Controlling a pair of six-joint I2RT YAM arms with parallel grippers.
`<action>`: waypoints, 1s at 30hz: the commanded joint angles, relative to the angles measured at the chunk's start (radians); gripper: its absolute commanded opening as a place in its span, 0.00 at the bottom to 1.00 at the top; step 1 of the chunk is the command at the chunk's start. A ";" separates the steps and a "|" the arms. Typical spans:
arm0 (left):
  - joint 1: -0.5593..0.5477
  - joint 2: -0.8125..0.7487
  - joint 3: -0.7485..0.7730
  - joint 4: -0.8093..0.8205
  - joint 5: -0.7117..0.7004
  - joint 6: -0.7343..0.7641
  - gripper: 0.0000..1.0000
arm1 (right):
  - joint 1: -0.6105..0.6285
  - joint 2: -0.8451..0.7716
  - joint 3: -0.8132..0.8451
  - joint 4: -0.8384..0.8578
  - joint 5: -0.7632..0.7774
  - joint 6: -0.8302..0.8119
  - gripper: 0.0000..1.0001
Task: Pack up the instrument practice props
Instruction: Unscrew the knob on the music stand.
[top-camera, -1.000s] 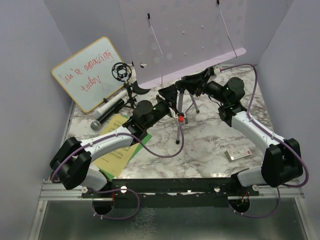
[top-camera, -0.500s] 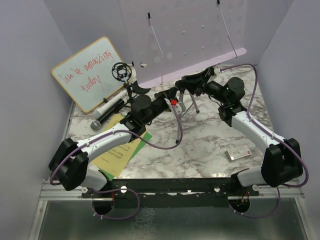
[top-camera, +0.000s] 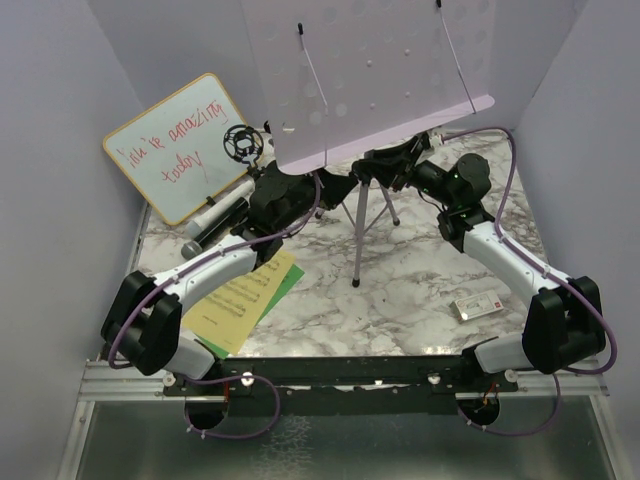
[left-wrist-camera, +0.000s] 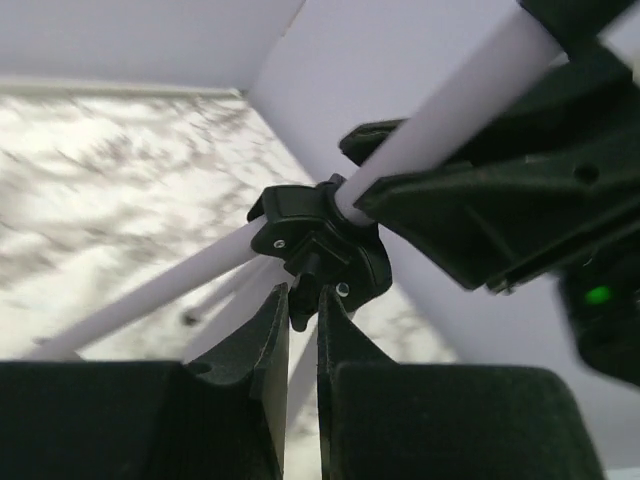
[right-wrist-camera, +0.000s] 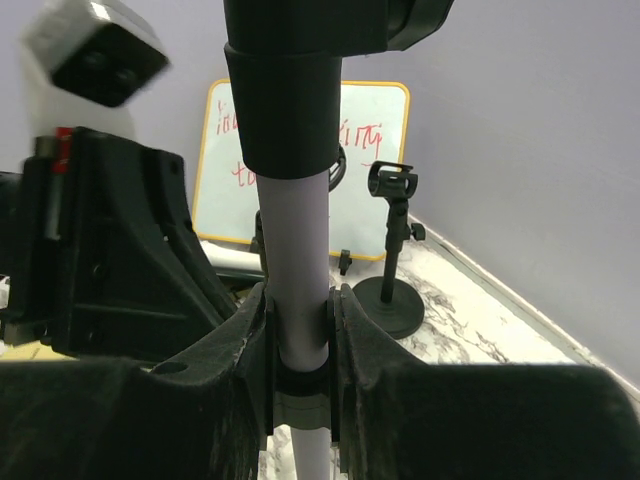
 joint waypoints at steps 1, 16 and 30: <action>0.011 0.089 -0.003 -0.035 0.109 -0.721 0.00 | 0.019 0.029 0.011 -0.103 -0.094 0.041 0.01; 0.035 -0.038 -0.070 0.030 -0.026 -0.490 0.41 | 0.019 0.037 0.018 -0.112 -0.091 0.043 0.01; 0.006 -0.166 -0.309 0.427 0.079 0.803 0.60 | 0.019 0.032 0.022 -0.126 -0.103 0.039 0.01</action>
